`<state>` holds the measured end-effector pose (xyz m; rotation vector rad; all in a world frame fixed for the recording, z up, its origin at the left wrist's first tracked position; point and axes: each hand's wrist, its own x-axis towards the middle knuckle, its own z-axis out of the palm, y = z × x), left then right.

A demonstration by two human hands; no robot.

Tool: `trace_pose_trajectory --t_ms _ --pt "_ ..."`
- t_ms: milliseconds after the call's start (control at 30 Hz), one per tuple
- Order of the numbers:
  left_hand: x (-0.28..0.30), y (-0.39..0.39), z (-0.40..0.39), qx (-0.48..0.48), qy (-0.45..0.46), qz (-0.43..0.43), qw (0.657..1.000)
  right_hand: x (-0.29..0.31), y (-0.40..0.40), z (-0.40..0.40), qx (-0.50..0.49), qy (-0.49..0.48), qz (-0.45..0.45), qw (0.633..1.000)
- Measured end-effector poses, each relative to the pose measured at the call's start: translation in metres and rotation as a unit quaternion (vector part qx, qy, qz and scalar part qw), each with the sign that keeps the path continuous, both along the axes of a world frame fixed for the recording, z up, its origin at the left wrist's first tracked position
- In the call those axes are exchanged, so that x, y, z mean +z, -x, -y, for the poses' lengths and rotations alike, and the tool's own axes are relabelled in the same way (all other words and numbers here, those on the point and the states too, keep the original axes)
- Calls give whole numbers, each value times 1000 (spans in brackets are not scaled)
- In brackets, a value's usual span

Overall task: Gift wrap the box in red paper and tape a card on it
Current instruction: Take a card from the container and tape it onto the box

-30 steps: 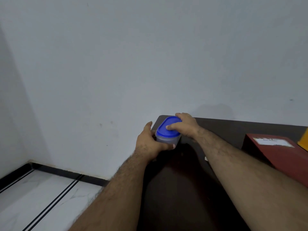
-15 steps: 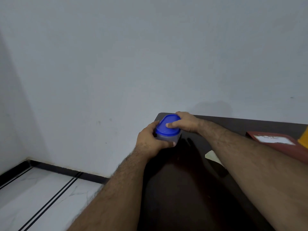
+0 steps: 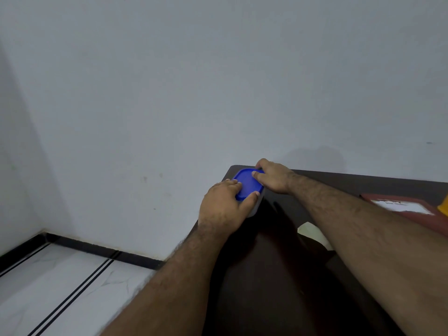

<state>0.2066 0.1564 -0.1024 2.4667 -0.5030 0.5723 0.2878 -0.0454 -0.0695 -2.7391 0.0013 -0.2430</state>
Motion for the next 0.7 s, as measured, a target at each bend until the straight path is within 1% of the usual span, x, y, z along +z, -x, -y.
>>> trace_pose_trajectory --t_ms 67,133,233,300,367,433,600,700 --pt "1 2 4 14 -8 8 1000 2 -4 2 -6 7 20 1000" --pt "-1 2 8 20 -26 14 999 -2 -6 3 -10 -14 41 999" --pt "-5 2 13 15 -45 13 999 -20 -7 4 -8 -98 52 994" --pt "-8 1 13 -2 -46 8 999 -28 -7 2 14 -171 34 985" --pt "-13 -3 10 -20 -54 12 998 -30 -8 0 39 -205 21 978" --pt "-17 -6 6 -29 -84 20 996 -33 -12 -1 40 -214 20 976" --pt "-10 -9 0 -28 -219 35 975 -43 -14 -6 17 -269 44 962" --pt "-6 -8 2 -21 -241 28 970 -42 -15 -9 5 -270 48 962"
